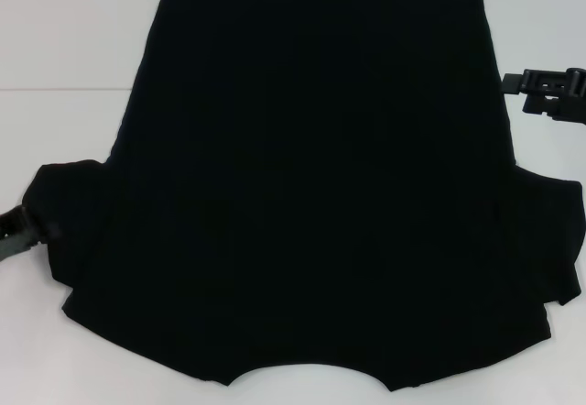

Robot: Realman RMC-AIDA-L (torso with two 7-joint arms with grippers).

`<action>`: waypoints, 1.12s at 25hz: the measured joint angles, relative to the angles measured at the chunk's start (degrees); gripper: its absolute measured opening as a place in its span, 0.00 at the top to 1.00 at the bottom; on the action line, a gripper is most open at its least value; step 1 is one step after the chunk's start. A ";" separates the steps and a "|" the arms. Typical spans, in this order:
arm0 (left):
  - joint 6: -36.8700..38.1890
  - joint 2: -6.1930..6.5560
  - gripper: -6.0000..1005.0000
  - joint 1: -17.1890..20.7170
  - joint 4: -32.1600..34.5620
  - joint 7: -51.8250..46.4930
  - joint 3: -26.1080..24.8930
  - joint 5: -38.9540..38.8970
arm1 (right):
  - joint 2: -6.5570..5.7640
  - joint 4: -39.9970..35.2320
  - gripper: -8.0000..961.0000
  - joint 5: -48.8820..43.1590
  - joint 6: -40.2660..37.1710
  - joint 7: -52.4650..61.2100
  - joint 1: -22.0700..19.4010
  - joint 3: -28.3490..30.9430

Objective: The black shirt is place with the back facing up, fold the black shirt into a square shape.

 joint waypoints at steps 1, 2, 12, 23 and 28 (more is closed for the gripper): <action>0.05 0.07 0.89 -0.06 0.11 0.02 0.04 0.00 | 0.00 0.00 0.25 0.00 -0.01 0.00 0.00 0.06; 0.24 0.20 0.99 -0.14 0.66 -0.01 0.11 0.03 | -0.01 0.00 0.25 0.00 -0.09 0.00 0.00 0.16; 1.18 2.45 0.98 -0.22 7.21 -3.04 -0.09 2.14 | -0.30 0.00 0.25 -0.16 -1.03 0.00 -0.08 2.15; 8.86 4.00 0.95 -4.20 8.13 -3.60 1.50 3.55 | -0.35 0.00 0.25 -0.27 -1.12 0.00 -0.04 2.18; 14.34 3.44 0.93 -7.18 8.18 -5.48 6.10 2.93 | -0.35 0.00 0.25 -0.28 -1.18 0.00 -0.11 2.18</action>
